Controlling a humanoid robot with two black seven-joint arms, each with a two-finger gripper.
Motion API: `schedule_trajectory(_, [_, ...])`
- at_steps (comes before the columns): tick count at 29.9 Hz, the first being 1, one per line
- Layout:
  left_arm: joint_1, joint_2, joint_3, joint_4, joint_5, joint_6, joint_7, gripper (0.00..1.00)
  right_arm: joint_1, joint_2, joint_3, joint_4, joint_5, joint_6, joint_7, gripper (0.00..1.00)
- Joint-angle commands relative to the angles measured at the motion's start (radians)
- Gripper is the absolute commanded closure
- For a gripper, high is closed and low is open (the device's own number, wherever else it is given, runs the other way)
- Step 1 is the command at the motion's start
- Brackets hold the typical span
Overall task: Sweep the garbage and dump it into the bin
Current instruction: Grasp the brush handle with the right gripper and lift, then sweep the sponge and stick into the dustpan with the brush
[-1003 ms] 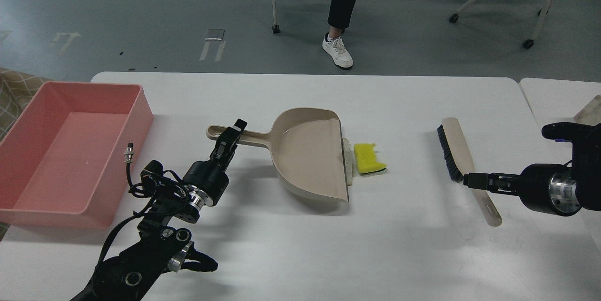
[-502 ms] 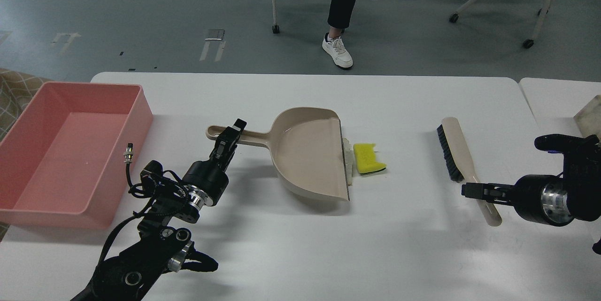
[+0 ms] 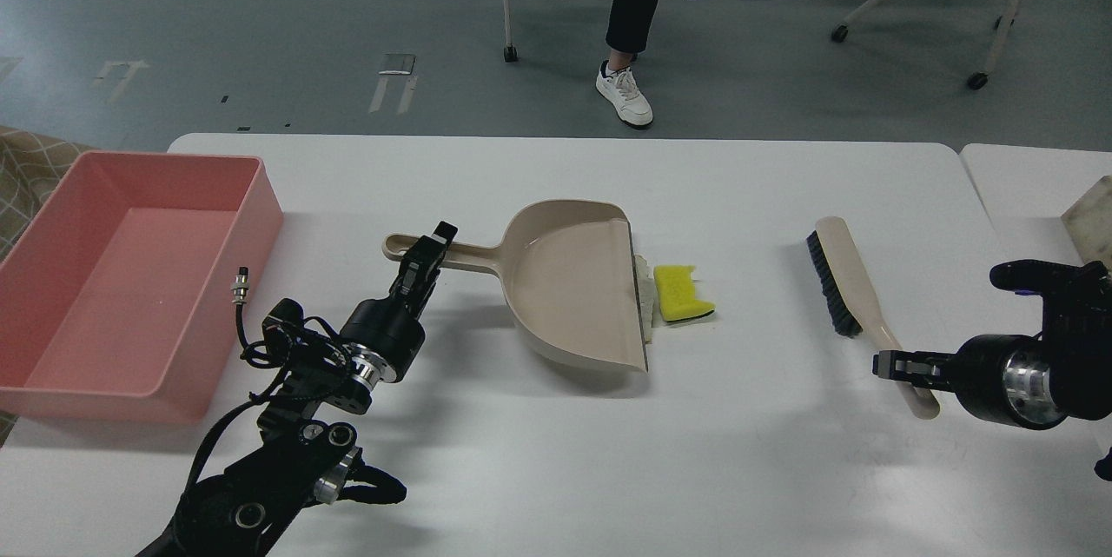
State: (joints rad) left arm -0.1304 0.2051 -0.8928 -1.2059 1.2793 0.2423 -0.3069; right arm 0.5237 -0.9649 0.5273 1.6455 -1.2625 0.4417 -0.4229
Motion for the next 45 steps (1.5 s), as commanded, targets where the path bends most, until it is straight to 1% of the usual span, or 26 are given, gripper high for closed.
schedule_trajectory(1, [0.0, 0.0, 0.002, 0.0, 0.0, 0.0, 0.0, 0.92, -0.002, 0.0, 0.0, 0.0, 0.0, 0.0, -0.005, 0.72])
schedule_trajectory(3, [0.0, 0.0, 0.002, 0.0, 0.0, 0.0, 0.0, 0.92, -0.004, -0.002, 0.0, 0.0, 0.003, 0.0, -0.005, 0.75])
schedule_trajectory(5, [-0.002, -0.001, 0.002, 0.0, 0.0, 0.0, 0.0, 0.92, -0.004, -0.003, 0.0, 0.002, 0.005, 0.0, -0.005, 0.81])
schedule_trajectory(7, [-0.002, -0.001, 0.002, 0.0, 0.0, 0.0, 0.0, 0.92, -0.004, -0.005, 0.0, 0.002, 0.006, 0.0, -0.005, 0.85])
schedule_trajectory(8, [-0.002, -0.001, 0.002, 0.0, 0.002, 0.0, 0.0, 0.92, -0.005, -0.005, 0.002, 0.002, 0.006, 0.0, -0.004, 0.9])
schedule_trajectory(9, [-0.002, -0.001, 0.002, 0.0, 0.0, 0.0, 0.0, 0.92, -0.004, -0.006, 0.003, 0.002, 0.006, 0.0, -0.004, 0.93])
schedule_trajectory(10, [-0.002, -0.001, 0.002, 0.0, 0.0, 0.0, 0.0, 0.92, -0.004, -0.008, 0.01, 0.002, 0.008, 0.0, -0.002, 0.98])
schedule_trajectory(11, [-0.002, 0.0, 0.002, 0.0, 0.0, 0.0, -0.001, 0.92, -0.004, -0.009, 0.014, 0.007, 0.009, 0.0, 0.001, 1.0])
schedule_trajectory(15, [0.0, 0.002, 0.002, 0.0, 0.002, 0.0, -0.001, 0.92, -0.004, -0.012, 0.042, 0.014, 0.012, 0.006, 0.007, 1.0])
schedule_trajectory(21, [0.0, 0.0, 0.002, 0.009, 0.003, 0.003, -0.001, 0.92, -0.005, -0.002, 0.057, 0.026, 0.015, 0.028, 0.032, 1.0])
schedule_trajectory(26, [-0.003, 0.005, 0.002, 0.025, 0.002, 0.005, -0.001, 0.92, -0.005, 0.031, 0.053, 0.033, 0.015, 0.047, 0.032, 1.0])
schedule_trajectory(31, [-0.005, 0.014, 0.003, 0.035, 0.0, 0.005, -0.026, 0.92, -0.007, 0.046, 0.054, 0.033, 0.015, 0.047, 0.032, 1.0])
schedule_trajectory(40, [0.0, 0.004, 0.009, 0.046, 0.003, 0.008, -0.026, 0.92, -0.005, 0.094, 0.056, 0.033, 0.015, 0.047, 0.027, 1.0])
schedule_trajectory(45, [0.0, 0.002, 0.009, 0.046, 0.003, 0.008, -0.029, 0.92, -0.004, 0.15, 0.054, 0.023, 0.014, 0.047, 0.024, 1.0])
